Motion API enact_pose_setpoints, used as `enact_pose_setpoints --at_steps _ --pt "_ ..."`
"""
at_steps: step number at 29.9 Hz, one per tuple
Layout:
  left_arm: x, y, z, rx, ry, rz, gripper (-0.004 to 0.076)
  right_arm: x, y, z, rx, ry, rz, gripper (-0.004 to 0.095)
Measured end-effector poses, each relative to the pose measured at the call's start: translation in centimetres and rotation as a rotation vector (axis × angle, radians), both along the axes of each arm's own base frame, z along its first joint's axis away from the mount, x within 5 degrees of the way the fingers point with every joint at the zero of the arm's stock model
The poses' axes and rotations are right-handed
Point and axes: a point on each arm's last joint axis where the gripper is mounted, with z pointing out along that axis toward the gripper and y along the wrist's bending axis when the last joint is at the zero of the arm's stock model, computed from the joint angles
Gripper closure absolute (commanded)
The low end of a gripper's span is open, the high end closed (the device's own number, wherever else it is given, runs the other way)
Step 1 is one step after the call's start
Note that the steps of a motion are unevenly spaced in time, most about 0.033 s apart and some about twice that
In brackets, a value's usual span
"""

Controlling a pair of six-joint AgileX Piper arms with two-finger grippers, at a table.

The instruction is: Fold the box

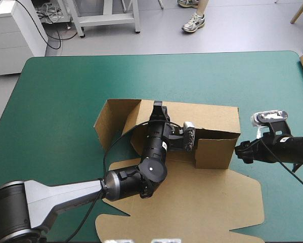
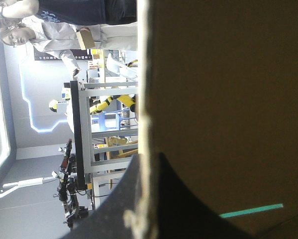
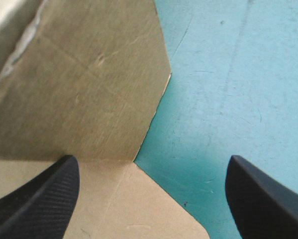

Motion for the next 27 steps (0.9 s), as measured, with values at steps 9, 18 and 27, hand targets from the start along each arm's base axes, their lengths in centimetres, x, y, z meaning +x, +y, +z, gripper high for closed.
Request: enact_pose_setpoints --at_steps 9,18,27 --pt "0.0 -0.1 0.0 0.001 0.004 -0.009 0.0731 -0.2 0.7 -0.8 -0.010 -0.058 0.143 0.0173" --pt "0.0 -0.1 0.0 0.001 0.005 -0.010 0.0731 -0.1 1.2 -1.7 0.032 -0.115 0.176 0.0173" --pt "0.0 -0.1 0.0 0.000 0.007 -0.011 0.0731 0.1 1.5 -2.7 0.063 -0.183 0.165 0.0341"
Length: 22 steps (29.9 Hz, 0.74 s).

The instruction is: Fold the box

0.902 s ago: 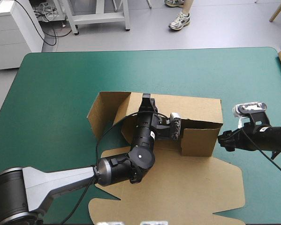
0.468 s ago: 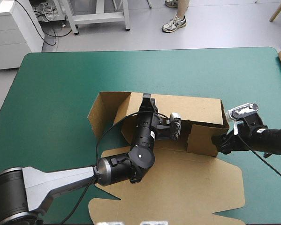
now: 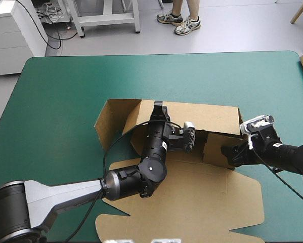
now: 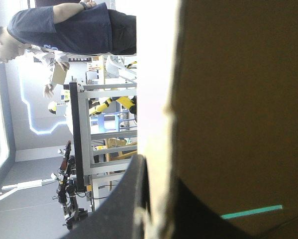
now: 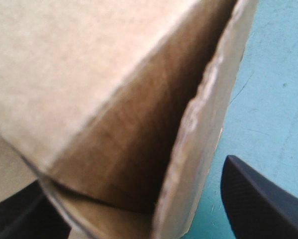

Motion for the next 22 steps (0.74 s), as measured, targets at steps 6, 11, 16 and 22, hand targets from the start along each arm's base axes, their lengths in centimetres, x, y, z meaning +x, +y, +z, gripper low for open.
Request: enact_pose_setpoints --at_steps 6,11,16,22 --pt "-0.01 -0.04 -0.01 0.000 0.001 -0.005 0.0731 0.20 0.00 0.16 -0.010 -0.037 0.003 0.0820" --pt "-0.03 -0.09 0.03 -0.002 0.002 -0.011 0.0731 0.34 -0.12 0.28 -0.024 -0.062 -0.004 0.0923" --pt "-0.03 -0.10 0.03 -0.001 0.002 -0.012 0.0731 0.37 -0.14 0.31 -0.021 -0.065 -0.010 0.0922" --pt "-0.03 -0.11 0.04 0.001 0.000 -0.014 0.0731 0.39 0.17 0.35 -0.022 -0.063 -0.024 0.0921"
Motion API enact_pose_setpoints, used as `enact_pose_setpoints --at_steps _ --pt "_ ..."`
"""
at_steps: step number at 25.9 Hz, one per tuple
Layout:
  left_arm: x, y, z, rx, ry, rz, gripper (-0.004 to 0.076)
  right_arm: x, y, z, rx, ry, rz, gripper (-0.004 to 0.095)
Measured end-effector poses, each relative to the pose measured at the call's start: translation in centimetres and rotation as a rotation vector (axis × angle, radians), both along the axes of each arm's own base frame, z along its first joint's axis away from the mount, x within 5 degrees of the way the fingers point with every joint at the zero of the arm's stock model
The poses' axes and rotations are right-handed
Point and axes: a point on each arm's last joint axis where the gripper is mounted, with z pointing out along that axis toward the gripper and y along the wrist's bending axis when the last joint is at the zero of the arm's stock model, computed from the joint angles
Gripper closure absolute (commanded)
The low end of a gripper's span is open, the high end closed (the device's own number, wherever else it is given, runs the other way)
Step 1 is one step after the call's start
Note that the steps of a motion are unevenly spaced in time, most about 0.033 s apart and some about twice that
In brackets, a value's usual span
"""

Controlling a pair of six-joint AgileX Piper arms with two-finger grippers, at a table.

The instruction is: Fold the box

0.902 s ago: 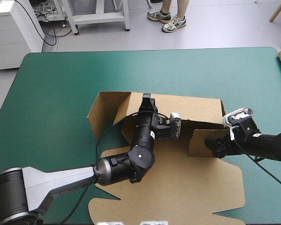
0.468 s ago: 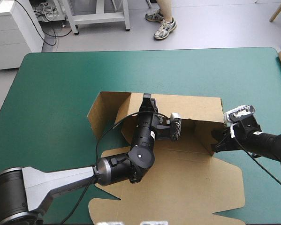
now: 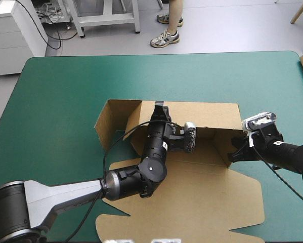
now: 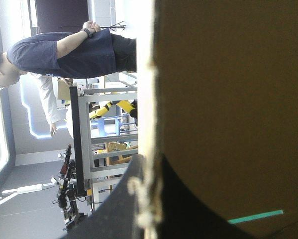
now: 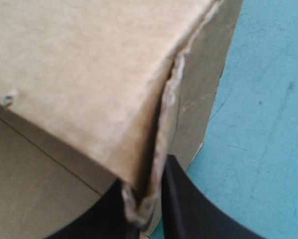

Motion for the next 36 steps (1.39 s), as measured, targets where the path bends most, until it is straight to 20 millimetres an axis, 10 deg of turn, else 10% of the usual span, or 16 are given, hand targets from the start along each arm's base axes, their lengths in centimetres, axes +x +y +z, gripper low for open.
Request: enact_pose_setpoints --at_steps 17,27,36 --pt "0.2 0.3 0.0 -0.024 0.003 0.037 0.0724 0.2 3.3 0.1 -0.044 -0.020 -0.130 0.0921" --pt "0.1 -0.2 -0.2 -0.025 0.002 -0.012 0.0337 0.2 3.2 0.1 -0.048 -0.020 -0.134 0.0922" --pt "0.1 -0.5 -0.1 -0.015 -0.023 -0.053 0.0346 1.4 3.5 0.6 -0.063 0.027 -0.138 0.0922"
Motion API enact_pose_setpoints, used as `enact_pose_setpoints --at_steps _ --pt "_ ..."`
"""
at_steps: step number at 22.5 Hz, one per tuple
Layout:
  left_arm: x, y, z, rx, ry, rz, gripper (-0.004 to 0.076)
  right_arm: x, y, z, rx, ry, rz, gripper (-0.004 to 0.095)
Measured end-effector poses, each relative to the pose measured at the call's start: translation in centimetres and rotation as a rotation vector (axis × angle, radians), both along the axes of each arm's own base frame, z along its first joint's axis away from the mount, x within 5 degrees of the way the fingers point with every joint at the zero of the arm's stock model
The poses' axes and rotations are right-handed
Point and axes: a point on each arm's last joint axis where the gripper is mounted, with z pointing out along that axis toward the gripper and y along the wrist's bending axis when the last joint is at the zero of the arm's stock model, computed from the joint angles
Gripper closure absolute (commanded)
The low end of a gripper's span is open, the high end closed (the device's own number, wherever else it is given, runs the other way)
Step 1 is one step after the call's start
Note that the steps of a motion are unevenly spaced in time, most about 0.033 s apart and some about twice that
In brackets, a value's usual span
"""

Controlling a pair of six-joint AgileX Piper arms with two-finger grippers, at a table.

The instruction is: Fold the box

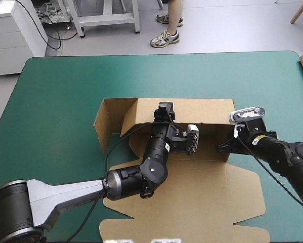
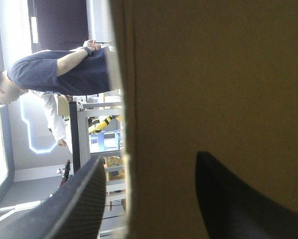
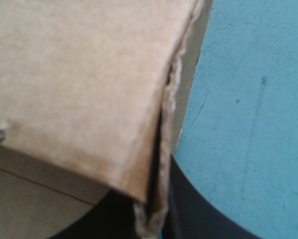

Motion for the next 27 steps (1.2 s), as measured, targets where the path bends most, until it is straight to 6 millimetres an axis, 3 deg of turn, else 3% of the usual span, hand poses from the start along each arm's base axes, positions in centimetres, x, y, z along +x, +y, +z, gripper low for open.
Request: enact_pose_setpoints --at_steps 5,9,11,12,14,17,19,20,22,24,27 --pt "-1.0 -0.5 0.2 -0.002 -0.012 -0.014 0.0379 2.0 0.4 0.9 -0.007 0.049 -0.005 0.0924" --pt "-3.3 -1.1 1.7 -0.039 -0.026 -0.079 0.0420 4.5 0.8 1.8 -0.033 0.109 0.000 0.0924" --pt "-4.5 -0.9 3.1 -0.078 -0.043 -0.105 0.0553 5.8 1.1 2.4 -0.036 0.146 -0.003 0.0924" --pt "-4.8 -0.7 3.8 -0.093 -0.052 -0.106 0.0724 6.1 1.1 2.6 -0.039 0.155 -0.002 0.0924" --pt "-5.3 0.5 5.8 -0.147 -0.082 -0.088 0.0711 7.0 1.3 3.2 -0.045 0.189 0.000 0.0924" --pt "-4.5 4.6 10.1 -0.291 -0.107 -0.003 0.0711 8.1 1.7 4.0 -0.054 0.265 0.009 0.0924" --pt "-2.7 7.8 12.7 -0.421 -0.072 0.096 0.0712 8.8 1.9 4.5 -0.056 0.314 0.009 0.0924" --pt "-1.2 10.5 14.1 -0.523 -0.039 0.191 0.0712 9.5 2.0 4.5 -0.059 0.342 0.006 0.0924" --pt "0.9 14.4 15.1 -0.640 -0.003 0.336 0.0712 10.6 2.3 4.6 -0.063 0.379 0.006 0.0924" --pt "2.5 17.9 14.9 -0.730 0.045 0.491 0.0712 11.9 2.5 4.6 -0.067 0.416 0.006 0.0924" --pt "3.9 21.1 14.0 -0.798 0.127 0.638 0.0712 13.8 2.9 4.4 -0.062 0.419 -0.002 0.0924"
